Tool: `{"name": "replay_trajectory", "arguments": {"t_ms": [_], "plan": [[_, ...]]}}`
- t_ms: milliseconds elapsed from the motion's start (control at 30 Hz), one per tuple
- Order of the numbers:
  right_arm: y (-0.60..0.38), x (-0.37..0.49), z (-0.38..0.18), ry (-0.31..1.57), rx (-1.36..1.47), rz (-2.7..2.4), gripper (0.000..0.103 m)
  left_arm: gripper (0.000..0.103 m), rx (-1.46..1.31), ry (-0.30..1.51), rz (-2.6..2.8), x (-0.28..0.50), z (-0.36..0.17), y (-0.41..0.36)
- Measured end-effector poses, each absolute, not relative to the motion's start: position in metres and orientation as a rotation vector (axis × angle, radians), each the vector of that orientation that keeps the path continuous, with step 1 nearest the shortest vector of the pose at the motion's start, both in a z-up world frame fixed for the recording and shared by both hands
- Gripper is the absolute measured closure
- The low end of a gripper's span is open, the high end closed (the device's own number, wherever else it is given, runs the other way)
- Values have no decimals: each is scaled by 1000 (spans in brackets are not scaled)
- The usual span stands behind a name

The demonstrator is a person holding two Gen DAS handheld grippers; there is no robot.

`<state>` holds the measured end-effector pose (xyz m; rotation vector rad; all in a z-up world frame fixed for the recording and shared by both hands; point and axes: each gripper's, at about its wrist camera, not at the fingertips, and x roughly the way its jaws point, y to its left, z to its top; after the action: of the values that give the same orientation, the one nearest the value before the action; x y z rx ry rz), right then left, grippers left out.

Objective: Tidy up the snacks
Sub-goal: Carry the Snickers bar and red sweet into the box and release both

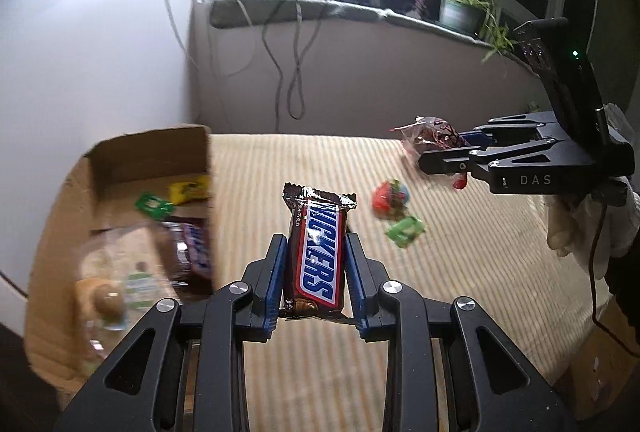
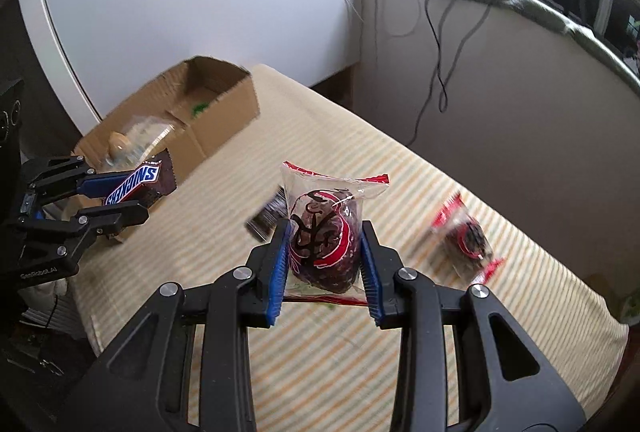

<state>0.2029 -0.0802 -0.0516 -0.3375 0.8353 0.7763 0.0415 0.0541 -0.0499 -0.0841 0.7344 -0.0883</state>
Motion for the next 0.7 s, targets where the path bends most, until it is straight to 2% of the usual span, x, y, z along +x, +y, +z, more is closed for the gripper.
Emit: {"name": "replay_trajectory", "arguments": {"t_ms": [700], "plan": [[41,202,-40,796,-393,928,69,76,-120,700,124,35,-44,151]]}}
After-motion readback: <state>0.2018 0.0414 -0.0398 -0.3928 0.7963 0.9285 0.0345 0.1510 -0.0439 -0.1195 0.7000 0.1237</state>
